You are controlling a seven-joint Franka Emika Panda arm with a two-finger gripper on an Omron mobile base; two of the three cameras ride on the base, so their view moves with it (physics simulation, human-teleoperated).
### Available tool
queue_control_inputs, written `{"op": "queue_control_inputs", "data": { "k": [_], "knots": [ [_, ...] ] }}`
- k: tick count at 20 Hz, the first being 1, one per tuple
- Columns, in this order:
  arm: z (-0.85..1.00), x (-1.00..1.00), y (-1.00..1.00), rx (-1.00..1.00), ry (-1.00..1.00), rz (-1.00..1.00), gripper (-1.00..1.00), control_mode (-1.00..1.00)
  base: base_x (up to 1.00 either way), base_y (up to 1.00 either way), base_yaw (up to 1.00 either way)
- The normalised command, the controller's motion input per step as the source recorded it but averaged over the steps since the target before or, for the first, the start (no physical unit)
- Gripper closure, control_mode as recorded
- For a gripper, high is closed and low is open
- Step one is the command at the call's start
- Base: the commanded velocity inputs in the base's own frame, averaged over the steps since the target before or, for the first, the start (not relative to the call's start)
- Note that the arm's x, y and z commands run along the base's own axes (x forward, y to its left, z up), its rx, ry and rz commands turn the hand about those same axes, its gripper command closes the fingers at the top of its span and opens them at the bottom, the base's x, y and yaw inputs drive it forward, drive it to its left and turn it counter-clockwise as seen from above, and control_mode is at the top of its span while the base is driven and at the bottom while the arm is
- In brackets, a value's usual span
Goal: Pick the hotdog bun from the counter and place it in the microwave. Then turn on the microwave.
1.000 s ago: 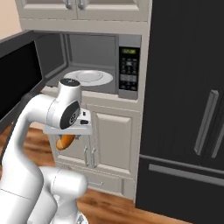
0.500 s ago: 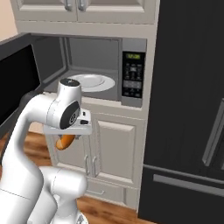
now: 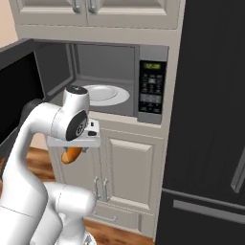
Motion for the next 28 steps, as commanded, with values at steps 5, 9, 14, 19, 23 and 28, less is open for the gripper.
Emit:
{"op": "queue_control_inputs", "data": {
  "k": [5,9,14,19,23,28],
  "knots": [
    [0.00,0.00,0.00,0.00,0.00,0.00,1.00,1.00,0.21,0.34,-0.12],
    [0.00,0.00,0.00,0.00,0.00,0.00,1.00,1.00,0.19,0.32,-0.16],
    [0.00,0.00,0.00,0.00,0.00,0.00,1.00,1.00,0.23,0.30,-0.14],
    [0.00,0.00,0.00,0.00,0.00,0.00,1.00,1.00,0.16,0.33,-0.06],
    [0.00,0.00,0.00,0.00,0.00,0.00,1.00,1.00,0.14,0.30,0.00],
    [0.00,0.00,0.00,0.00,0.00,0.00,1.00,1.00,0.22,0.21,0.00]
  ]
}}
